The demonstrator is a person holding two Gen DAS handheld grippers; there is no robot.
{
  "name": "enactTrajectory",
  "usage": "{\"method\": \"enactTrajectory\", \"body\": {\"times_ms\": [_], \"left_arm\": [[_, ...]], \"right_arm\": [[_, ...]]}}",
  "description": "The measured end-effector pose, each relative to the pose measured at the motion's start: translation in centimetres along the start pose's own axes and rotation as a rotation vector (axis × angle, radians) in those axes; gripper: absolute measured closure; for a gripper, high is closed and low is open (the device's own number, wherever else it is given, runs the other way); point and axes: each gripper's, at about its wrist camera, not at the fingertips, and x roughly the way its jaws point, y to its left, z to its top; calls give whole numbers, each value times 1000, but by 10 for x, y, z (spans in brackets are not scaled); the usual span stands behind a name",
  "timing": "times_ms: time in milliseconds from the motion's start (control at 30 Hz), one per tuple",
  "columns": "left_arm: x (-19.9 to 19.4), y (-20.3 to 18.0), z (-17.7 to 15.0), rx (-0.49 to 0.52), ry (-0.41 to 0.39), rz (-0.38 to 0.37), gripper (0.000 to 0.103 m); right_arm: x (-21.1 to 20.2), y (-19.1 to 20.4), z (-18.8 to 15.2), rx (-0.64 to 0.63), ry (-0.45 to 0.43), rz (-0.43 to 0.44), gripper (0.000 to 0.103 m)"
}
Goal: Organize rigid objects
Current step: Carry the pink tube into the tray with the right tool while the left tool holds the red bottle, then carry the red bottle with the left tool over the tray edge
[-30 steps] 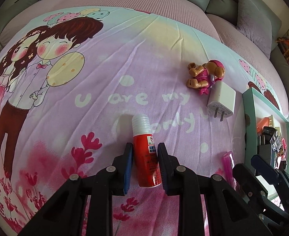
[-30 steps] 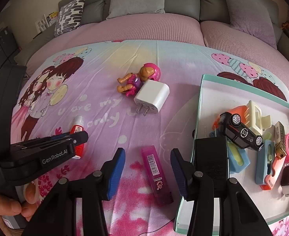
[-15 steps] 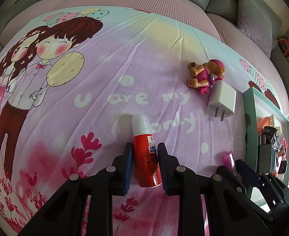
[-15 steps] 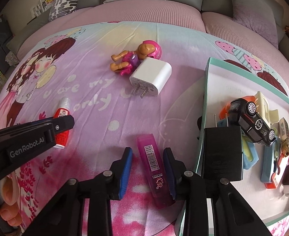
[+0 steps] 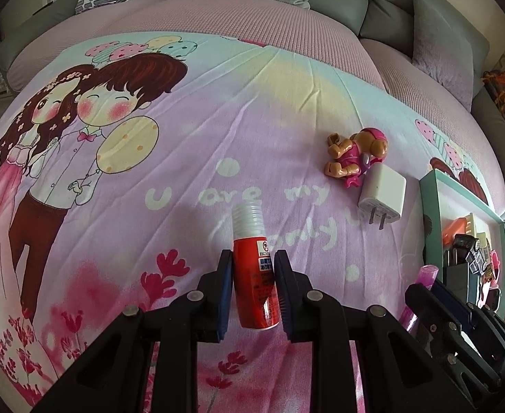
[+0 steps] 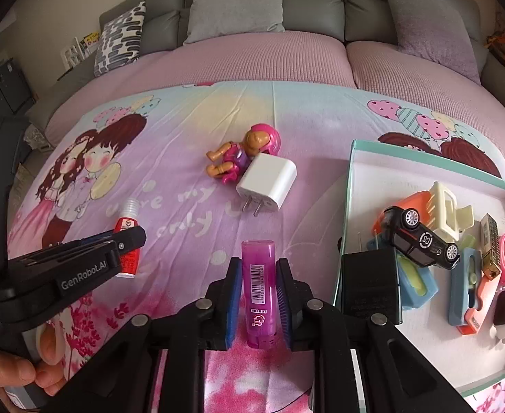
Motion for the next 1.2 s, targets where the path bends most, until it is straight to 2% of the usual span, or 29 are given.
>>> {"method": "enactTrajectory", "body": {"times_ms": [100, 200, 300, 600, 767, 967, 1200], "left_arm": [[-18, -2, 4, 9, -62, -3, 78], [-34, -5, 6, 9, -105, -29, 78], [-46, -10, 6, 19, -135, -39, 78], [-60, -18, 6, 40, -169, -56, 78], [-70, -33, 4, 82, -194, -87, 83], [-66, -61, -2, 161, -178, -123, 83], [-32, -54, 0, 157, -112, -49, 80]], "right_arm": [[-19, -8, 4, 44, -65, 10, 84], [-38, -21, 8, 98, -124, 18, 91], [-52, -34, 9, 143, -169, 22, 91], [-72, -60, 8, 218, -223, 11, 91], [-93, -76, 5, 241, -268, -66, 91], [-105, -107, -4, 317, -271, -148, 91], [-97, -123, -8, 353, -238, -145, 91]]}}
